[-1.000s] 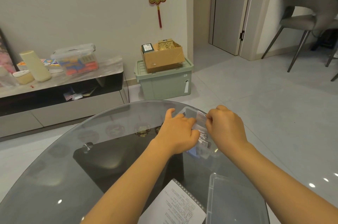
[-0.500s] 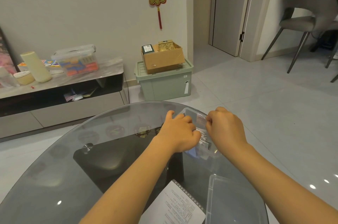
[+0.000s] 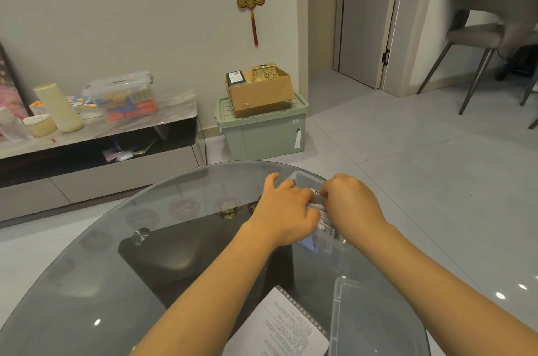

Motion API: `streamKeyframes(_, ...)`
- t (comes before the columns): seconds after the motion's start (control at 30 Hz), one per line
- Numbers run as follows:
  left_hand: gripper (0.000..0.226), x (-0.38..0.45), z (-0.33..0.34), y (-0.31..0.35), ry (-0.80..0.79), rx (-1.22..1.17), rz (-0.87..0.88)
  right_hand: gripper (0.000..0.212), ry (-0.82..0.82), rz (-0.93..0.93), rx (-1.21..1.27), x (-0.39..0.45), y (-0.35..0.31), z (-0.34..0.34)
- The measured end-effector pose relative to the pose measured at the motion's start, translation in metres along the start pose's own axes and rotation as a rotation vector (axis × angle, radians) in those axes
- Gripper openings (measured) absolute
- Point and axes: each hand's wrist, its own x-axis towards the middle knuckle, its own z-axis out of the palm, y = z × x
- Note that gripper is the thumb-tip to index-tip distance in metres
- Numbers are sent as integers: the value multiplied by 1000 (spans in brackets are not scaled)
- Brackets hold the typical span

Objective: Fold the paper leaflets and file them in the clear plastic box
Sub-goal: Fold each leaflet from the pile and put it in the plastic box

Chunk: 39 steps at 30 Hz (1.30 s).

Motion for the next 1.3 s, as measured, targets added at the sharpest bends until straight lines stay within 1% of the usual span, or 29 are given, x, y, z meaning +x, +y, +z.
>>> streamKeyframes(0.13, 50, 0, 2, -1, 53, -25, -1, 22, -110, -44, -132, -4, -5, -5)
streamKeyframes(0.2, 49, 0, 3, -1, 87, -45, -9, 27, -109, -69, -155, -6, -5, -8)
streamKeyframes(0.23, 53, -1, 4, -2, 97, -42, -6, 30, -100, -73, -144, -7, -5, -8)
streamKeyframes(0.33, 66, -1, 3, -2, 50, 31, 13, 36, -90, -56, -70, -9, -3, -7)
streamKeyframes(0.43, 68, 2, -1, 0, -30, 57, -4, 37, -96, 3, 38, -10, 2, -8)
streamKeyframes(0.53, 68, -1, -3, 0, -68, 78, -8, 42, -83, 42, 199, -13, 10, -10)
streamKeyframes(0.6, 68, -3, -4, 0, -42, 42, -5, 41, -54, 34, 298, -14, 15, -9)
streamKeyframes(0.7, 67, -9, -13, 2, 66, -45, -31, 36, 0, 12, 403, -19, 22, -12)
streamKeyframes(0.77, 66, -17, -24, 8, 139, -54, -53, 33, 56, -2, 467, -25, 23, -17)
streamKeyframes(0.83, 66, -29, -32, 16, 169, -45, -59, 31, 94, -26, 517, -33, 20, -24)
streamKeyframes(0.9, 62, -50, -37, 24, 169, -42, -79, 30, 92, -69, 559, -43, 12, -29)
streamKeyframes(0.97, 49, -71, -37, 27, 160, -58, -123, 28, 83, -105, 590, -52, 5, -31)
streamKeyframes(1.03, 43, -95, -36, 32, 148, -79, -186, 26, 65, -136, 610, -64, -2, -32)
streamKeyframes(1.17, 43, -147, -28, 43, 89, -98, -311, 23, -21, -249, 596, -88, -17, -31)
streamKeyframes(1.3, 47, -192, -12, 46, -73, -71, -401, 21, -172, -349, 531, -110, -29, -26)
